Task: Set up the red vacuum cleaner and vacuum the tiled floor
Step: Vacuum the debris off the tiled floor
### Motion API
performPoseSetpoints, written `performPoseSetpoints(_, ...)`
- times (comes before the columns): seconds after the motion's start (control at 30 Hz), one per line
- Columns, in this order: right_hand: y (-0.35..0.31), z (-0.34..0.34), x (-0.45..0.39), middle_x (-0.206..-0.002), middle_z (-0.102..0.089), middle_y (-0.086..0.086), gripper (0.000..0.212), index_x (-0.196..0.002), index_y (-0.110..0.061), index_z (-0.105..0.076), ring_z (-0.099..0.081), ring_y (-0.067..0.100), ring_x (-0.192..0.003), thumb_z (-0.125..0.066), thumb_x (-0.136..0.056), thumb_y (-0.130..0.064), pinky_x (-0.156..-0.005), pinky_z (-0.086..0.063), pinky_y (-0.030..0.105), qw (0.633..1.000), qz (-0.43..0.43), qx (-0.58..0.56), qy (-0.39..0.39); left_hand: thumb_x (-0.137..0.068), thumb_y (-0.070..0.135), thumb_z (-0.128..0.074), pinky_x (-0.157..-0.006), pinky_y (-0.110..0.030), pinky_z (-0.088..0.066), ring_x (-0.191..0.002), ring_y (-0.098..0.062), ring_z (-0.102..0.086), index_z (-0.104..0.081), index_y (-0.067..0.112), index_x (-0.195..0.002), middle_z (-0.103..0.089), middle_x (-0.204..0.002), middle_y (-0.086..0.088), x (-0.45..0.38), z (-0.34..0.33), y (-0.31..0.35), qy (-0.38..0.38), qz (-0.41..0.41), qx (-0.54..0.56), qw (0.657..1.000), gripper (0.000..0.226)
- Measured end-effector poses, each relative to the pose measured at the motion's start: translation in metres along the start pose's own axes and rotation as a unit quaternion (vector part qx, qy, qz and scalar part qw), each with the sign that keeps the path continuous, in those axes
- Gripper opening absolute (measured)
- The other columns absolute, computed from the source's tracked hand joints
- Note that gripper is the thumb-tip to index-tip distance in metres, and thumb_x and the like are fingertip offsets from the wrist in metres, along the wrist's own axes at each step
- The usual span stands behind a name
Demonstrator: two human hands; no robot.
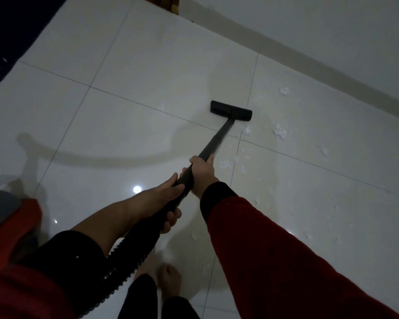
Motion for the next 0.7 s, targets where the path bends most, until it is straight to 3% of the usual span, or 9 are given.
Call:
performPoseSetpoints(0.23, 0.039, 0.01, 0.039, -0.103, -0.049, 0.004, 0.076, -0.152, -0.042, -0.004, -0.055, 0.018, -0.072, -0.045, -0.095, -0.01, -0.056, -0.05, 0.03, 1.0, -0.015, -0.004, -0.015, -0.093, 0.037, -0.052, -0.041, -0.021, -0.043, -0.044, -0.009, -0.046, -0.032, 0.055, -0.136, -0.052, -0.063, -0.005, 0.038, -0.001, -0.039, 0.018, -0.024, 0.001, 1.0, 0.051)
performPoseSetpoints(0.5, 0.094, 0.012, 0.072, -0.09, -0.044, -0.001, 0.076, -0.152, -0.041, -0.005, -0.052, 0.017, -0.07, -0.043, -0.096, -0.007, -0.054, -0.048, 0.028, 1.0, -0.013, -0.015, -0.023, -0.094, 0.038, -0.05, -0.04, -0.019, -0.042, -0.042, -0.009, -0.045, -0.031, 0.055, -0.137, -0.051, -0.061, -0.005, 0.065, 0.016, -0.092, 0.033, -0.029, 0.002, 0.999, 0.051)
performPoseSetpoints(0.7, 0.141, 0.018, 0.095, -0.095, -0.045, 0.001, 0.077, -0.151, -0.044, -0.005, -0.054, 0.018, -0.074, -0.044, -0.095, -0.009, -0.057, -0.049, 0.029, 1.0, -0.022, -0.016, -0.004, -0.094, 0.038, -0.05, -0.041, -0.019, -0.042, -0.042, -0.009, -0.045, -0.032, 0.055, -0.137, -0.05, -0.063, -0.005, 0.083, 0.032, -0.134, 0.019, -0.016, -0.011, 1.0, 0.049)
Point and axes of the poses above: each hand's wrist, its own x-axis away from the middle knuckle, its own z-axis out of the back of the hand, y = z × x, the point moved 10 cm from there along -x, towards the middle knuckle
